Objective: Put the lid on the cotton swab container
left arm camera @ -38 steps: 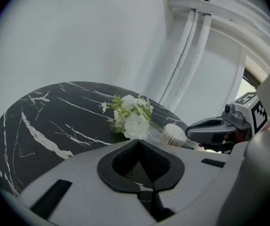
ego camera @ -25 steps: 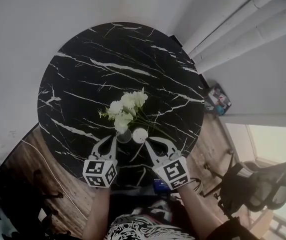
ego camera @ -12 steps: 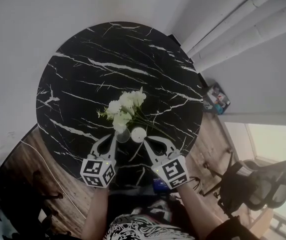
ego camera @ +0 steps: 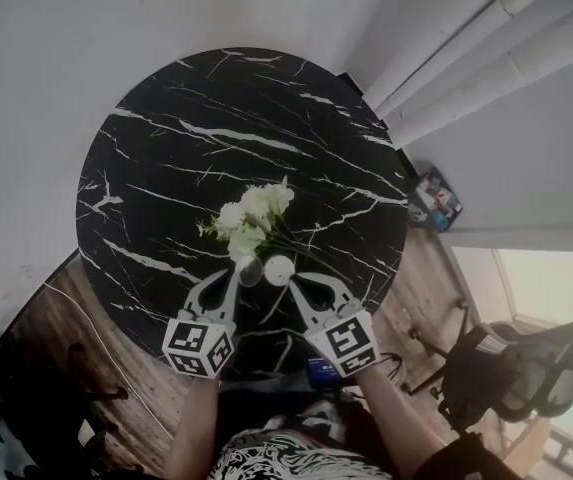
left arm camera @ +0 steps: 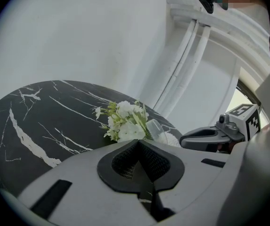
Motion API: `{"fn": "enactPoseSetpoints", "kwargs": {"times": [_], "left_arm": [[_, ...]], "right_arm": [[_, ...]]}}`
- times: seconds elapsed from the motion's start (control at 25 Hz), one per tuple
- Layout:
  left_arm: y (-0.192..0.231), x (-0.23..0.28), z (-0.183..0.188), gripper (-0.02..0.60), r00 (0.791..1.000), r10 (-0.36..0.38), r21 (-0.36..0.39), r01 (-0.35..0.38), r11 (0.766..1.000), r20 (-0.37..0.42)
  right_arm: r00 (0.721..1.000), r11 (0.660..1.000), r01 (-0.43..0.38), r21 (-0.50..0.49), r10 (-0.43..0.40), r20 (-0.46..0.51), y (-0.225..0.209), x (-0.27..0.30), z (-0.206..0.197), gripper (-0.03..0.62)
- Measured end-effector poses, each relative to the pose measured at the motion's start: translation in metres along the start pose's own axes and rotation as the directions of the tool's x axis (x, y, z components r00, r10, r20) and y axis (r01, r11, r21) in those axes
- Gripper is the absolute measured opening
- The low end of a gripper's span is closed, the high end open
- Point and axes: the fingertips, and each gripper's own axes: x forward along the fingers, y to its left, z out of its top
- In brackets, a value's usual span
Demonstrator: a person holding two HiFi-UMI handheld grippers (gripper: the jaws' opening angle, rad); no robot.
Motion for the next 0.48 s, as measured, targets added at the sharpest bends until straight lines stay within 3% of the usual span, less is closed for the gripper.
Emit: {"fn": "enactPoseSetpoints", "kwargs": {"times": [0.2,0.48], "left_arm": [[-0.003,-0.001,0.004,0.014,1.000,-0.007,0.009,0.007,1.000,0.007],[-0.012,-0.002,0.013,0.014,1.000,-0.020,0.036,0.019,0.999,0.021]], "right_arm": [[1.000,0.999,-0.003,0.051,0.002,0.016,-0.002,0.000,0.000,0.018],[1.000,0.999,0.001,0.042,-0.001,0.013,-0.001,0.000,0.000,0.018]]}}
